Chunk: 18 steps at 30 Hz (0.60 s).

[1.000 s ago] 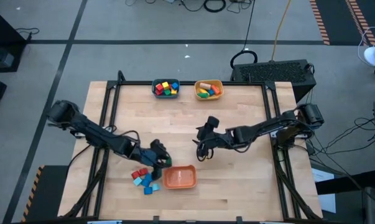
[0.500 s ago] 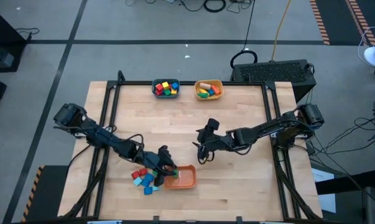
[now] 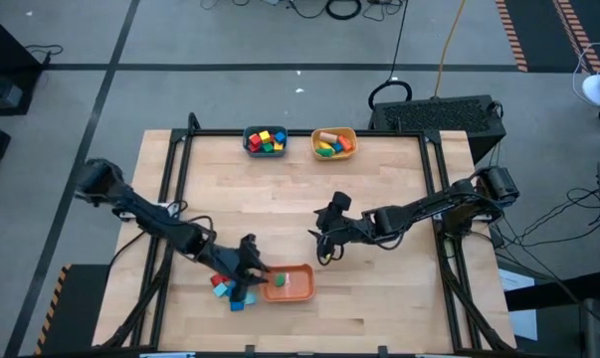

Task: Sort blocks by size
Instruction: Put the green half circle block into the orange bin

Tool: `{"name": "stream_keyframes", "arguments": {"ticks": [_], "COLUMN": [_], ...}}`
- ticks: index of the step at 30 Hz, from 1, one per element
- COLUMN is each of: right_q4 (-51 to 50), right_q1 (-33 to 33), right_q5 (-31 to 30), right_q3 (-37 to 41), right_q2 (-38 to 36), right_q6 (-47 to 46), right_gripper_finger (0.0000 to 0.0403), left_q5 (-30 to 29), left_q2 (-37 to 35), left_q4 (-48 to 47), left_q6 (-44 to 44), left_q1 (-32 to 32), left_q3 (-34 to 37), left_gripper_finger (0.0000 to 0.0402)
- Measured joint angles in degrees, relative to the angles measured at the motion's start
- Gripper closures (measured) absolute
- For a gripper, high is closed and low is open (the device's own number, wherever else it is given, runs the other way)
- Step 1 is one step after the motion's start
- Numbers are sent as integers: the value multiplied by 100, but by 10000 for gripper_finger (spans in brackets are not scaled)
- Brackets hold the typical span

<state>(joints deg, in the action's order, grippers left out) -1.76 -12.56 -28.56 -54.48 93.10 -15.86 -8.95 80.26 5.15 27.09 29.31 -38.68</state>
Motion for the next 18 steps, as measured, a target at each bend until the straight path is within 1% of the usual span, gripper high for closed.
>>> {"name": "stream_keyframes", "arguments": {"ticks": [5, 8, 10, 12, 18], "right_q4": [9, 12, 13, 13, 15], "right_q1": [0, 0, 0, 0, 0], "right_q5": [2, 9, 11, 11, 37], "right_q3": [0, 0, 0, 0, 0], "right_q2": [0, 0, 0, 0, 0], "right_q6": [-2, -4, -4, -4, -139], "right_gripper_finger": [147, 147, 147, 147, 147], "left_q5": [-420, -522, -523, -521, -500], "left_q2": [-463, -492, -423, -339, -130], "left_q4": [-1033, -1651, -1903, -2065, -2063], "left_q6": [624, 979, 985, 793, -1028], "left_q1": [269, 402, 478, 547, 666], "left_q3": [0, 0, 0, 53, 131], "left_gripper_finger": [261, 261, 261, 261, 261]}}
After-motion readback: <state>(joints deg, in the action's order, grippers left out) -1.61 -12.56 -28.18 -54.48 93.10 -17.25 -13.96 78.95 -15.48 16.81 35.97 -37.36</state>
